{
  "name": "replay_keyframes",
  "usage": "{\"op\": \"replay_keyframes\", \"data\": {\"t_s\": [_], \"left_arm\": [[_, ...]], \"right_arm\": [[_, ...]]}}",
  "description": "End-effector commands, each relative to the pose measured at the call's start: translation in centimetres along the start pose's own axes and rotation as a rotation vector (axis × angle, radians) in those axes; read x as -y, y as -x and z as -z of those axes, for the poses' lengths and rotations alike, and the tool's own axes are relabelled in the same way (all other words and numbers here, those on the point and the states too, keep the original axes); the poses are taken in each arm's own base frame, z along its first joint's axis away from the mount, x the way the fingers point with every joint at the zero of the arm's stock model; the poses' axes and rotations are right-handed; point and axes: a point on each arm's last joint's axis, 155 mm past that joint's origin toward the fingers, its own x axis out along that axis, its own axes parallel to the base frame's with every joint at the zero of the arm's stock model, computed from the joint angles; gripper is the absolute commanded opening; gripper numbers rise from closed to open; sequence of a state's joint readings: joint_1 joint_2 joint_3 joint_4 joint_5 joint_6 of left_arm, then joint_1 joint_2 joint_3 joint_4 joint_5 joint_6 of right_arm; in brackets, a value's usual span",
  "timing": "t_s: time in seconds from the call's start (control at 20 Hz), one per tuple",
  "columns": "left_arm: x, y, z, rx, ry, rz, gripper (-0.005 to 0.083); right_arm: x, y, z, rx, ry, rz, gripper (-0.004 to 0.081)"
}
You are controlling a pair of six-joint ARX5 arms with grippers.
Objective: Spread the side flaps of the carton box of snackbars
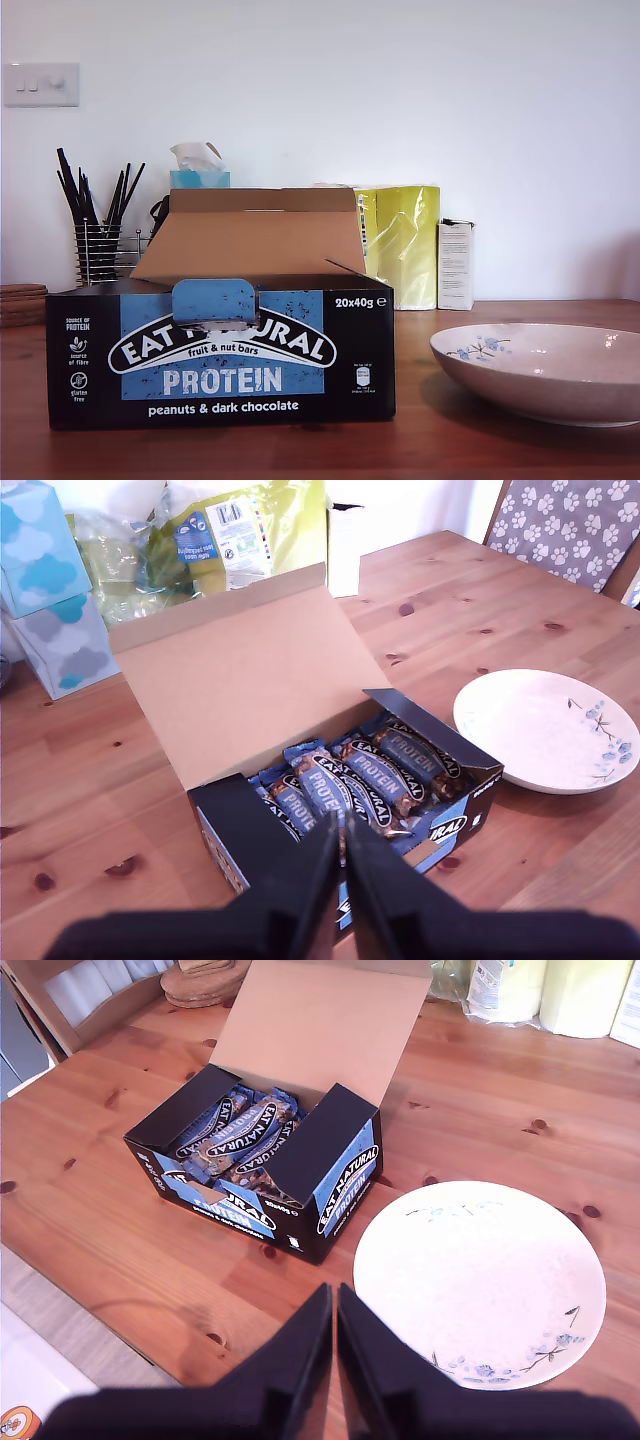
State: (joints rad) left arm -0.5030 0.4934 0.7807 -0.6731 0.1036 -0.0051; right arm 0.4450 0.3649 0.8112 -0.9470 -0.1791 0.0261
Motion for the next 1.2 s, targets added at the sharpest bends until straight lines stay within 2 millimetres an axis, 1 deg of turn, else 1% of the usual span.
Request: {"op": "replay_keyframes", "data": {"t_s": [0.0, 0.25, 0.4, 0.5, 0.6, 0.7, 0.8, 0.95, 1.15], "left_arm": [[0.0, -0.6, 0.5, -0.013, 0.007, 0.002, -0.0024], [0.0, -0.6, 0.5, -0.013, 0.007, 0.002, -0.0024], [0.0, -0.7, 0.5, -0.015, 0.006, 0.002, -0.0024], [-0.1, -1.1, 0.8, -0.035, 0.005, 0.002, -0.0024], [-0.1, -2.1, 1.2, -0.068, 0.0, 0.007, -0.0024], [0.2, -3.3, 0.8, -0.071, -0.006, 0.03, -0.0024], [1.1, -5.0, 0.2, -0.066, -0.005, 0.085, -0.0024], [2.2, -8.1, -0.2, -0.074, -0.006, 0.155, -0.0024], [3.6, -12.6, 0.4, -0.098, -0.019, 0.212, -0.0024]], "right_arm": [[0.2, -0.4, 0.1, -0.003, -0.001, 0.007, -0.0013], [0.2, -0.4, 0.0, -0.001, 0.0, 0.007, -0.0013], [0.1, -0.2, -0.9, 0.033, 0.005, 0.006, -0.0013], [0.0, 0.2, -1.6, 0.056, 0.009, 0.005, -0.0013], [0.0, 0.4, -1.9, 0.066, 0.011, 0.005, -0.0013], [0.0, 0.4, -1.9, 0.066, 0.011, 0.005, -0.0013], [0.0, 0.4, -2.0, 0.067, 0.012, 0.005, -0.0013], [0.0, 0.4, -2.0, 0.067, 0.012, 0.005, -0.0013], [0.0, 0.4, -2.0, 0.067, 0.012, 0.005, -0.0013]]}}
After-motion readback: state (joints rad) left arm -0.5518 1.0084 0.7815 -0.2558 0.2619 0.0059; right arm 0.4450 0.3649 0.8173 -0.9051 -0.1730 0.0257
